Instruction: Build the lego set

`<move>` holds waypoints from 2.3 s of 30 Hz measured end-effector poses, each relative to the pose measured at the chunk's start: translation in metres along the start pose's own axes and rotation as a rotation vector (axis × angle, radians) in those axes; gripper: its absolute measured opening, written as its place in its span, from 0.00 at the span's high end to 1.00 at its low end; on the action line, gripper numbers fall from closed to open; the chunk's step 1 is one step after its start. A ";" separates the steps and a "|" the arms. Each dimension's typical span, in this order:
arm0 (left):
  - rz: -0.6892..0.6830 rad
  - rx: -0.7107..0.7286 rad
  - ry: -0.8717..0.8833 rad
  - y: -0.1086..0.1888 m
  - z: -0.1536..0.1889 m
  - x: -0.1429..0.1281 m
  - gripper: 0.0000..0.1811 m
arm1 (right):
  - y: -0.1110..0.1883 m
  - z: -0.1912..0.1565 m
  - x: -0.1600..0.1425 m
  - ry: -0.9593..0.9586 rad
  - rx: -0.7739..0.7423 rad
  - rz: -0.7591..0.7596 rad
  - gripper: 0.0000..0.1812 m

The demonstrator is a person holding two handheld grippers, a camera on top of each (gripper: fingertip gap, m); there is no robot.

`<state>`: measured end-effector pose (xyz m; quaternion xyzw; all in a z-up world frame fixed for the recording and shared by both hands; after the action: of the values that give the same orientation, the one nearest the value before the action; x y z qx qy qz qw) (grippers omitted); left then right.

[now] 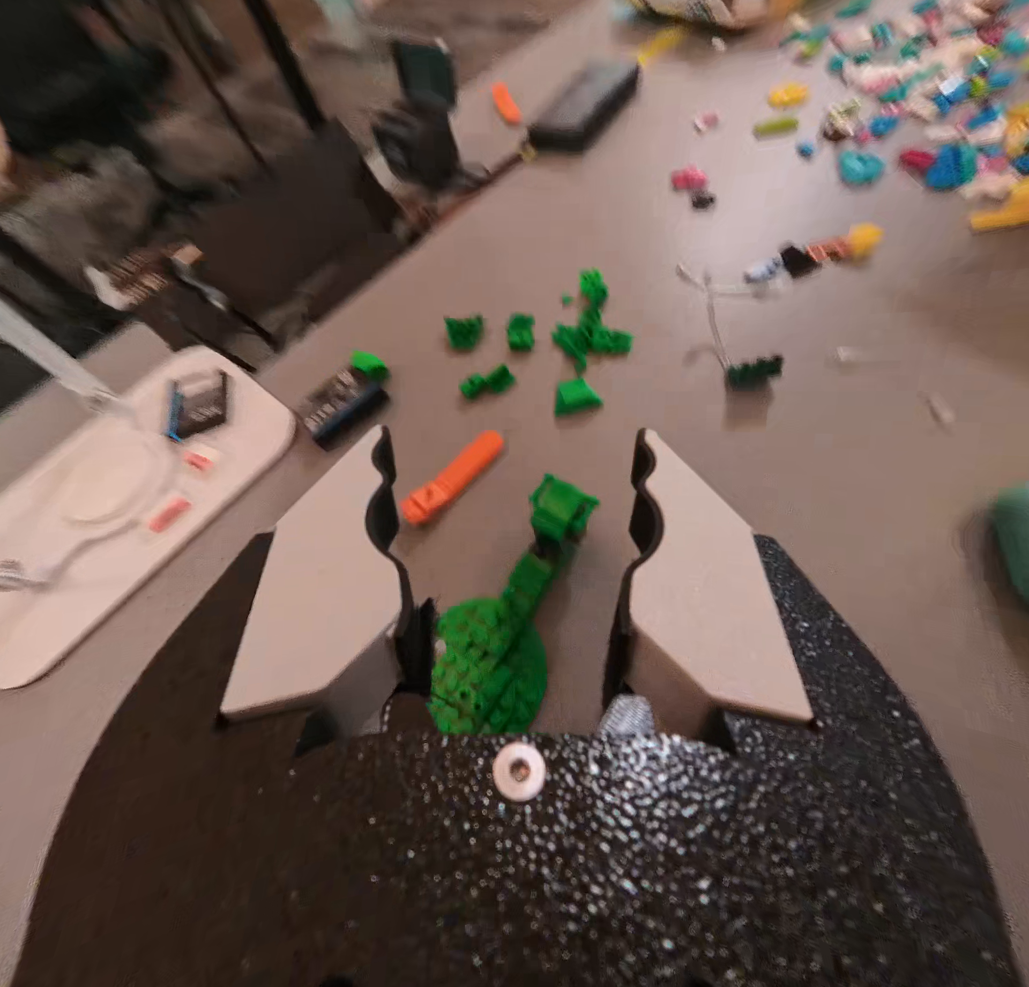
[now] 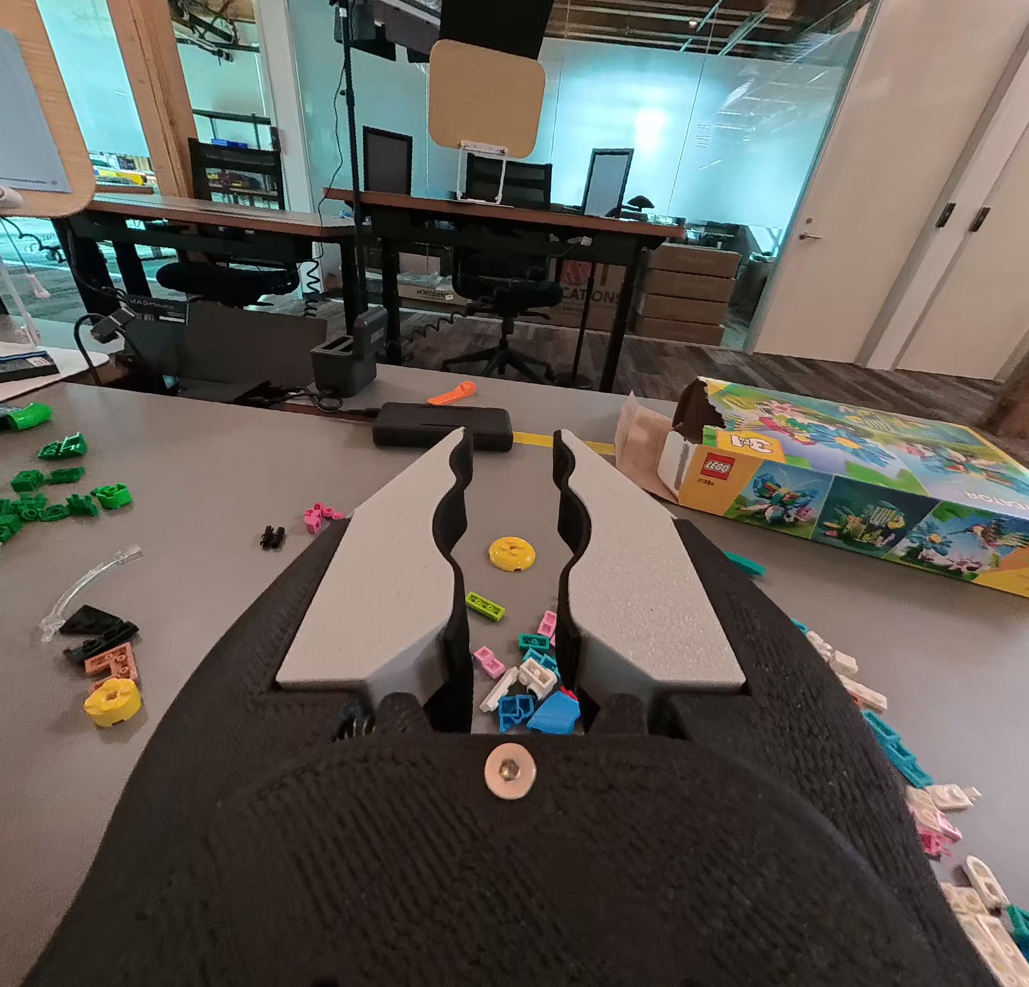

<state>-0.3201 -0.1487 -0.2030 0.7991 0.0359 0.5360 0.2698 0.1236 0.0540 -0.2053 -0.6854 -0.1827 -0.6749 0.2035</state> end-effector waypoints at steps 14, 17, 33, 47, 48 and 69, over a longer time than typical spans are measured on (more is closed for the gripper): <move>-0.260 -0.266 -0.039 -0.047 0.008 -0.051 0.81 | 0.000 0.000 -0.001 0.031 -0.011 -0.010 0.85; -0.246 -0.228 -0.031 -0.044 0.008 -0.045 0.86 | 0.003 0.001 0.002 0.025 -0.010 0.006 0.85; 0.029 -0.447 -0.401 -0.096 0.207 0.182 0.86 | 0.073 0.040 0.037 0.053 -0.098 0.110 0.86; 0.125 -0.695 -0.516 -0.248 0.321 0.285 0.86 | 0.195 0.124 0.053 0.138 -0.314 0.071 0.86; 0.117 -0.682 -0.500 -0.254 0.325 0.287 0.86 | 0.199 0.127 0.053 0.136 -0.321 0.070 0.86; 0.094 -0.667 -0.470 -0.264 0.344 0.281 0.86 | 0.213 0.123 0.043 0.127 -0.332 0.012 0.86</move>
<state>0.1611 0.0384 -0.1883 0.7693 -0.2390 0.3330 0.4901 0.3407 -0.0634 -0.1704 -0.6668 -0.0513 -0.7364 0.1026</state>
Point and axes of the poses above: each gripper's, where its closed fingertips meet, y back along the fingers, x out of its top, z = x × y across the jaws, the point moved 9 cm from there along y, back along the fingers, and after that the axes turned 6 degrees about -y, right-handed, at the moved point
